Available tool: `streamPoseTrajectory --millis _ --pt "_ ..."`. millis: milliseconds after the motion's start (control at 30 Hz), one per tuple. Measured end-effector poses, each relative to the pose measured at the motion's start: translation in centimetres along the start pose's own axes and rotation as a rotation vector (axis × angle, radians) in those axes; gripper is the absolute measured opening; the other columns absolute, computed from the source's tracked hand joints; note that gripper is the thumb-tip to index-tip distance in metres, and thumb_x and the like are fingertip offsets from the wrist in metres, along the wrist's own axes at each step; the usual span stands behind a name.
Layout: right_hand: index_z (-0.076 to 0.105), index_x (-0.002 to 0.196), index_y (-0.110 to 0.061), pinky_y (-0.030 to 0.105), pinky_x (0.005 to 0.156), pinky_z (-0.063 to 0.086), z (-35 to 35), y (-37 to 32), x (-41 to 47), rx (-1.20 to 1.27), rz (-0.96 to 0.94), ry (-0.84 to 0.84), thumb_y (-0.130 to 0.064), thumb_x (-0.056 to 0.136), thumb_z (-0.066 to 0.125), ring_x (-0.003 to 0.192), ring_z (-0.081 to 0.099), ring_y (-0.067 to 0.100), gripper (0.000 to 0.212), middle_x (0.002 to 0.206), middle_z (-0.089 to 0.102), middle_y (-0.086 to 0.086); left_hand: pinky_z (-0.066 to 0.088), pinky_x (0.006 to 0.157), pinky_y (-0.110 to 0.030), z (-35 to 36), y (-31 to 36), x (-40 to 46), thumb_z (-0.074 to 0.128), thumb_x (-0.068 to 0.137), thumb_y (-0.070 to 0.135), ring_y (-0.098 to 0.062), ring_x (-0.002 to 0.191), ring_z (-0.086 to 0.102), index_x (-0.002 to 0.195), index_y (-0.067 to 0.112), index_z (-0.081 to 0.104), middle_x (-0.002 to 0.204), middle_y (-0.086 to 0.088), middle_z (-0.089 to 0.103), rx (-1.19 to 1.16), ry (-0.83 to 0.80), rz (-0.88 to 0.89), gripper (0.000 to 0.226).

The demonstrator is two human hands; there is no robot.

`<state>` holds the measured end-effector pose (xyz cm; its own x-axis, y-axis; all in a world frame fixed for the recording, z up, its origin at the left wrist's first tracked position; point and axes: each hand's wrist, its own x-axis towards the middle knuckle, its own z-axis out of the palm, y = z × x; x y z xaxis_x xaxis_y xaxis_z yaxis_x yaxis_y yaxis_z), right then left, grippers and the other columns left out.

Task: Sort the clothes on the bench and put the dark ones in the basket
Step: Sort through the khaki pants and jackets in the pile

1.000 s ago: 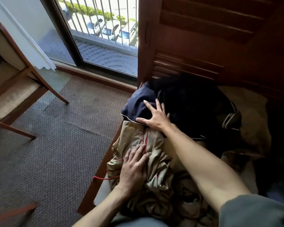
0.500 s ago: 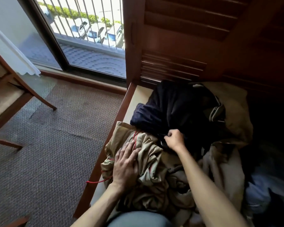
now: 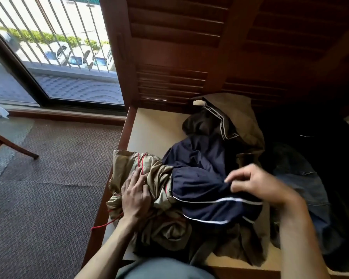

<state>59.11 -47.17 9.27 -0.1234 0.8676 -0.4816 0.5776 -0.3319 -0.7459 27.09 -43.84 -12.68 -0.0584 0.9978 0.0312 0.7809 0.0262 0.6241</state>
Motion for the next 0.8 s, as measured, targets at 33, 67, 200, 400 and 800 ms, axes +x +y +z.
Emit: streamPoseTrajectory --millis 33,67,200,400,800 --pt "0.078 0.078 -0.017 0.015 0.066 0.044 -0.7 -1.1 0.9 -0.018 -0.043 0.058 0.003 0.081 0.072 0.066 0.059 -0.001 0.02 0.068 0.073 -0.007 0.034 0.114 -0.044 -0.1 0.2 0.2 0.032 0.089 0.04 -0.023 0.138 0.046 0.131 0.023 0.067 0.153 0.003 0.049 -0.016 0.0 -0.005 0.057" --pt "0.078 0.078 -0.015 0.012 0.066 0.044 -1.1 -2.3 2.2 -0.045 -0.107 0.155 0.003 0.081 0.072 0.065 0.059 -0.005 0.019 0.067 0.072 -0.009 0.034 0.114 -0.045 -0.3 0.5 0.3 0.029 0.092 0.045 -0.023 0.138 0.046 0.132 0.023 0.066 0.152 0.003 0.049 -0.023 -0.004 -0.01 0.058" --pt "0.077 0.084 -0.008 0.03 0.072 0.05 1.4 -5.2 12.0 -0.218 -0.277 0.639 -0.007 0.079 0.068 0.075 0.066 0.017 0.01 0.079 0.074 0.006 0.029 0.117 -0.045 -0.6 2.2 1.2 0.017 0.096 0.067 -0.019 0.142 0.04 0.136 0.033 0.061 0.152 0.004 0.049 0.011 -0.059 -0.048 0.069" --pt "0.066 0.119 -0.018 0.044 0.1 0.036 11.8 1.2 21.8 -0.535 0.017 0.378 -0.025 0.094 0.052 0.124 0.046 0.035 0.029 0.128 0.056 0.013 0.027 0.117 -0.048 -0.3 2.6 1.5 0.013 0.093 0.075 -0.017 0.144 0.036 0.126 0.04 0.061 0.153 0.005 0.046 0.114 -0.093 -0.033 0.068" --pt "0.032 0.152 -0.03 0.063 0.116 0.015 4.0 2.1 20.3 -0.328 0.45 0.332 -0.084 0.085 0.027 0.149 0.016 0.038 0.086 0.161 0.023 0.012 0.03 0.114 -0.046 0.7 2.6 1.8 0.033 0.094 0.061 -0.021 0.138 0.042 0.123 0.038 0.062 0.152 0.003 0.047 0.223 -0.063 -0.019 0.047"
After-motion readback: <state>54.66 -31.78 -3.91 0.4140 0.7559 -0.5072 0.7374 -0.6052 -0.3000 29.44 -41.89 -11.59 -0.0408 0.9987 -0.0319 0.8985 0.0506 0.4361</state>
